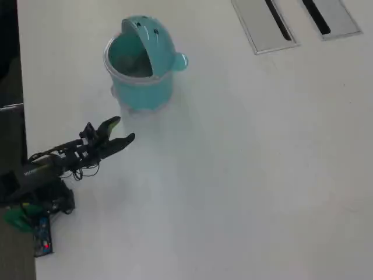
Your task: Grasp RGB lego blocks and put them in the bin one by one.
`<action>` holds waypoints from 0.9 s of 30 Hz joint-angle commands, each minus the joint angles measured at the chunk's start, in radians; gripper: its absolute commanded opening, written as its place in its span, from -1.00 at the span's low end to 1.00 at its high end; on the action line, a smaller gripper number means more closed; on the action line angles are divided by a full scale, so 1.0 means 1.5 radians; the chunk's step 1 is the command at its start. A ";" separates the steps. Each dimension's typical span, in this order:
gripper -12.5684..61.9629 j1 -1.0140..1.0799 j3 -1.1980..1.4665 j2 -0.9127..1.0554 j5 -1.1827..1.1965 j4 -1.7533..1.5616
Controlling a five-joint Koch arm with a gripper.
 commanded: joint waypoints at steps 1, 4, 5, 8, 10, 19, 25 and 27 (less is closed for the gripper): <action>0.30 0.001 -0.005 0.049 0.017 -0.131; 0.30 0.002 0.060 0.049 0.017 -0.220; 0.30 0.003 0.075 0.048 0.019 -0.224; 0.30 0.011 0.111 0.048 0.036 -0.227; 0.30 0.021 0.140 0.047 0.076 -0.228; 0.30 0.086 0.350 0.046 0.175 -0.385; 0.32 0.118 0.435 0.045 0.276 -0.414; 0.32 0.119 0.435 0.043 0.300 -0.407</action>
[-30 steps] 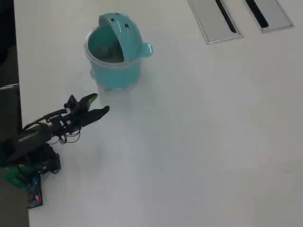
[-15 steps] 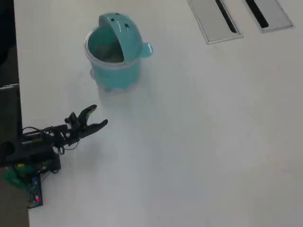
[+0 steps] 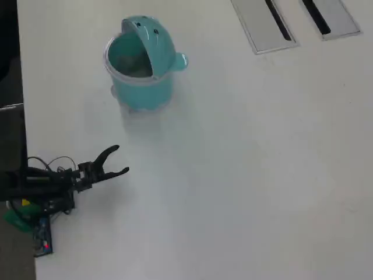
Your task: Grasp RGB lego blocks and put them in the bin one by one.
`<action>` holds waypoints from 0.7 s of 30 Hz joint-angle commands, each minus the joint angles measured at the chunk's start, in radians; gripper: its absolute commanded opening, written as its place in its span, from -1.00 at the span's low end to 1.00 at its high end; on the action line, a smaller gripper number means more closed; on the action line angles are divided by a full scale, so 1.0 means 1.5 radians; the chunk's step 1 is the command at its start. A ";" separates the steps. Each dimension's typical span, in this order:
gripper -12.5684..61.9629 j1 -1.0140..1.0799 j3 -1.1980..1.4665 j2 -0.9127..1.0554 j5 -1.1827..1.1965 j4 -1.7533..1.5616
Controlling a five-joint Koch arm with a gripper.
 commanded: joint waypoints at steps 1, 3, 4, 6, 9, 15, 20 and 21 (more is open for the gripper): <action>0.32 0.005 0.040 0.042 0.100 -0.071; 0.32 0.006 0.040 0.042 0.154 -0.052; 0.32 0.009 0.040 0.042 0.170 -0.049; 0.32 0.020 0.040 0.042 0.233 -0.034; 0.32 0.064 0.040 0.039 0.349 -0.026; 0.32 0.123 0.040 0.038 0.556 0.088; 0.32 0.082 0.040 0.038 0.657 0.139; 0.32 0.066 0.040 0.038 0.662 0.149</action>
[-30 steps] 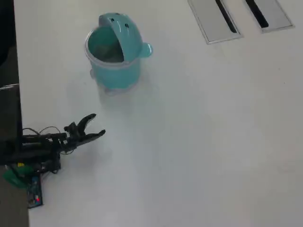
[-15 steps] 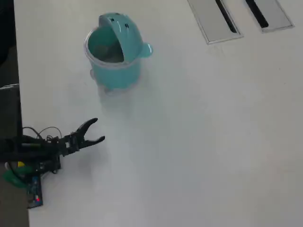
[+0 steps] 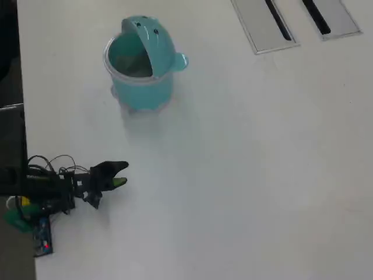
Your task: Grasp RGB lego blocks and put them in the bin one by one.
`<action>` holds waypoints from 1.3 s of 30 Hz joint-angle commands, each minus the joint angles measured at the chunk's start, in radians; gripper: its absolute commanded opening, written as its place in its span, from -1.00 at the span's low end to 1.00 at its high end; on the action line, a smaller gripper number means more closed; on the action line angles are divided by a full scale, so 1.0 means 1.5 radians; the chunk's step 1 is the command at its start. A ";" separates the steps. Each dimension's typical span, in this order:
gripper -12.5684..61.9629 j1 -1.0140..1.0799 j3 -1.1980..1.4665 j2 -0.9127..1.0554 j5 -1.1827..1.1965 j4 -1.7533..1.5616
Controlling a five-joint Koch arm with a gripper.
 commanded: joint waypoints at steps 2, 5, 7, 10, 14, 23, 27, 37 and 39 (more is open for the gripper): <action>0.33 -0.041 0.041 0.038 0.060 0.024; 0.33 -0.053 0.041 0.038 0.059 0.044; 0.33 -0.057 0.041 0.038 0.058 0.052; 0.34 -0.051 0.041 0.038 0.053 0.093; 0.34 -0.052 0.041 0.038 0.058 0.138; 0.25 -0.057 0.041 0.038 0.056 0.145; 0.25 -0.057 0.041 0.038 0.056 0.144; 0.25 -0.057 0.041 0.038 0.056 0.145; 0.25 -0.057 0.041 0.038 0.056 0.144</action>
